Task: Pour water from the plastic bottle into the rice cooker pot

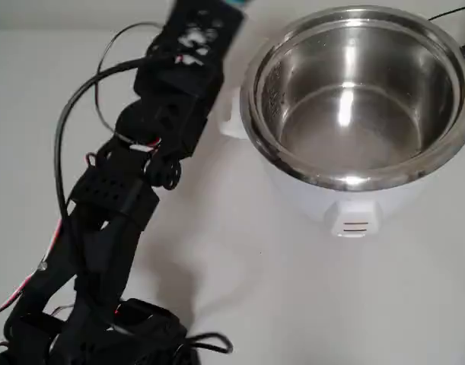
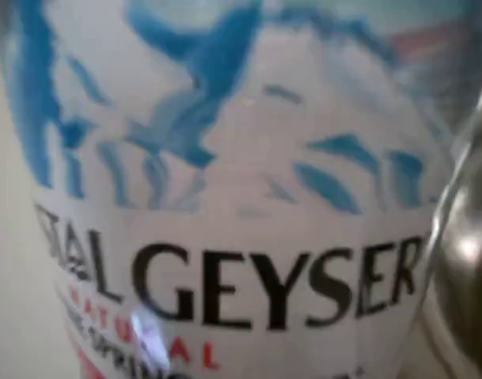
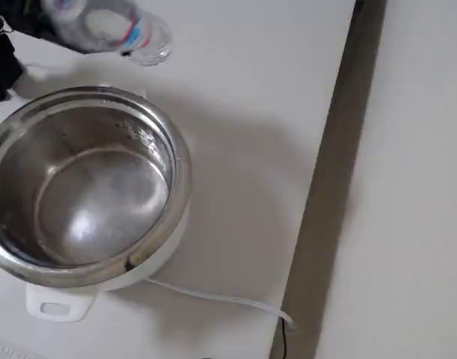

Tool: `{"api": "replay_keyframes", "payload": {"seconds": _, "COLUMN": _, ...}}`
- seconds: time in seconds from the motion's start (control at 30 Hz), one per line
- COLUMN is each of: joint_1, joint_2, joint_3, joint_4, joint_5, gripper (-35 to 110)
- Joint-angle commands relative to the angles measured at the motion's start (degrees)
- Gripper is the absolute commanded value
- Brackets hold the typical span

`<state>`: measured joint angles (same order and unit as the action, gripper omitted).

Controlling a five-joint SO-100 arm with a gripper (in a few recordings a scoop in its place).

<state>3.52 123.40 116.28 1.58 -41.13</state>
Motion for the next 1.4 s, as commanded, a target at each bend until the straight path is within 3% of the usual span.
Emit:
{"api": "replay_keyframes", "payload": {"seconds": 0.0, "joint_1": 2.5, "joint_2": 2.5, "joint_3": -16.8, "joint_4": 12.5, "joint_5": 15.5, "gripper": 10}}
{"api": "replay_keyframes", "payload": {"seconds": 0.37, "joint_1": 0.2, "joint_2": -9.4, "joint_3": -37.6, "joint_4": 30.7, "joint_5": 38.6, "gripper": 10}}
{"api": "replay_keyframes", "payload": {"seconds": 1.37, "joint_1": 10.8, "joint_2": -20.7, "joint_3": -45.2, "joint_4": 31.8, "joint_5": 75.9, "gripper": 10}}
